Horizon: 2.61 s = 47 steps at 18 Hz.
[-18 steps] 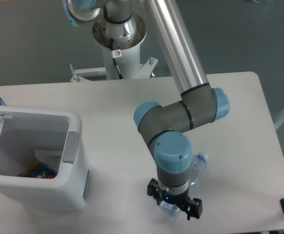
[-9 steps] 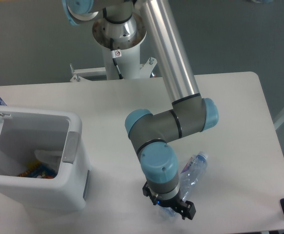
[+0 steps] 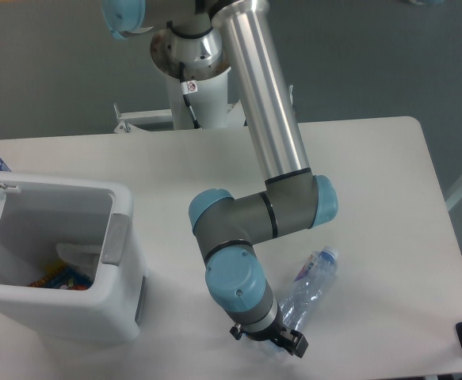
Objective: Place the trash in the trash can
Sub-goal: 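Rotate the gripper to align with the bottle and lower around it, then close the gripper on the bottle and lift it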
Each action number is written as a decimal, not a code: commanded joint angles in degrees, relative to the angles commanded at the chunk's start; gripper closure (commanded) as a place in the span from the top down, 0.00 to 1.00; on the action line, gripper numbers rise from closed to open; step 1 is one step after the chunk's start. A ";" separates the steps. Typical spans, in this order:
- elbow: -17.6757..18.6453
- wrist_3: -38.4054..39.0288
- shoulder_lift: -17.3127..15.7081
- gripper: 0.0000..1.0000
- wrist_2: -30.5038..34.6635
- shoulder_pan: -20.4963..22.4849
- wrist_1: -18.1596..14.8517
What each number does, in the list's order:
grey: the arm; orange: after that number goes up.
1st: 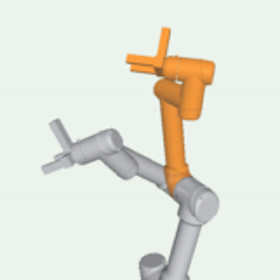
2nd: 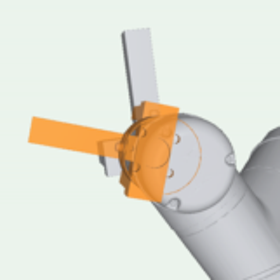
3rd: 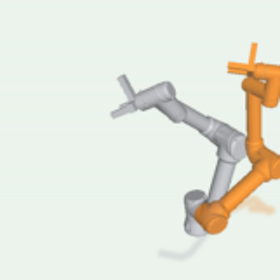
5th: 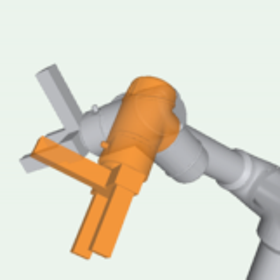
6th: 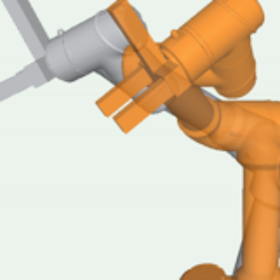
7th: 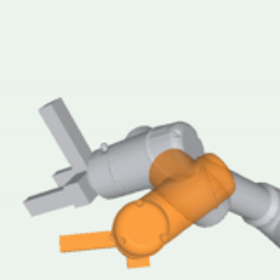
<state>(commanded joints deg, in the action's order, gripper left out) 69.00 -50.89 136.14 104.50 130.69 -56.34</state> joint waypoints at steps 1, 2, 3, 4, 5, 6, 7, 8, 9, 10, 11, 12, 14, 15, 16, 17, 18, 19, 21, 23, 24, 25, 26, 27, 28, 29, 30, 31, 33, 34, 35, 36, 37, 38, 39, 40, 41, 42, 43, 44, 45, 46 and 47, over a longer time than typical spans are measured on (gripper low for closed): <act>-0.09 -0.09 0.09 0.88 0.44 0.00 0.00; -0.26 -0.09 0.35 0.88 0.62 0.00 0.00; -0.26 -0.09 0.44 0.88 0.79 -0.09 0.00; -0.18 -0.17 0.53 0.88 1.40 -0.18 0.00; -0.18 -0.26 0.53 0.88 1.84 -0.18 0.00; -0.18 -0.26 0.88 0.88 2.37 -0.26 0.09; -0.26 -0.18 1.05 0.88 3.07 -0.26 0.00; -0.35 -0.09 1.40 0.88 3.78 -0.35 0.00; -0.35 0.09 1.49 0.88 3.87 -0.35 0.00; -0.35 0.26 1.67 0.88 3.96 -0.35 0.00; -0.53 0.35 1.76 0.88 4.05 -0.70 0.00; -0.62 0.44 1.76 0.86 3.96 -0.79 0.00; -0.53 0.97 1.93 0.85 3.96 -0.79 0.00; -0.62 1.05 2.20 0.85 4.13 -0.88 0.00; -0.62 0.97 2.11 0.85 4.13 -0.88 0.00; -0.53 0.88 1.94 0.84 4.13 -0.88 0.00; -0.62 1.05 1.94 0.71 4.13 -0.88 0.00; -0.53 1.23 1.85 0.61 4.13 -0.88 0.00; -0.44 1.06 1.85 0.50 4.13 -0.88 0.00; -0.35 1.06 1.76 0.40 4.13 -0.88 0.00; -0.35 1.06 1.67 0.37 4.13 -1.14 0.00; -0.35 1.23 1.50 0.37 4.13 -1.23 0.00; -0.35 1.23 1.32 0.36 4.13 -1.23 0.00; -0.27 1.23 0.89 0.36 3.96 -1.23 0.00; -0.18 1.23 0.45 0.36 3.70 -1.23 0.00; -0.26 1.06 0.01 0.36 3.43 -1.23 -0.09; -0.35 1.06 -0.43 0.36 3.34 -1.23 -0.09; -0.35 0.97 -0.79 0.36 3.00 -1.23 -0.17; -0.53 0.97 -1.31 0.36 1.33 -1.14 -0.18; -0.62 0.97 -1.75 0.36 0.45 -1.06 -0.09; -0.70 1.05 -2.02 0.36 -0.25 -0.79 -0.17; -0.70 0.97 -2.72 0.36 -0.96 -0.62 -0.09; -0.70 0.97 -3.33 0.36 -2.18 -0.09 -0.09; -0.70 0.97 -4.12 0.36 -3.93 0.52 -0.09; -0.70 0.97 -5.00 0.36 -6.47 1.22 -0.17; -0.70 1.05 -5.62 0.36 -9.89 2.10 -0.18; -0.70 1.14 -6.32 0.36 -13.50 2.98 -0.18; -0.62 1.40 -7.11 0.37 -17.01 3.86 -0.18; -0.62 1.67 -7.90 0.38 -20.01 4.56 -0.18; -0.53 1.67 -8.52 0.39 -22.73 5.70 -0.18; -0.53 1.67 -9.22 0.40 -25.54 6.58 -0.26; -0.53 1.67 -9.92 0.41 -28.10 7.29 -0.26; -0.44 1.67 -10.54 0.41 -30.64 8.08 -0.35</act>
<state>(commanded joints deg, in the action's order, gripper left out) 68.55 -49.22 125.60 73.85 138.77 -56.69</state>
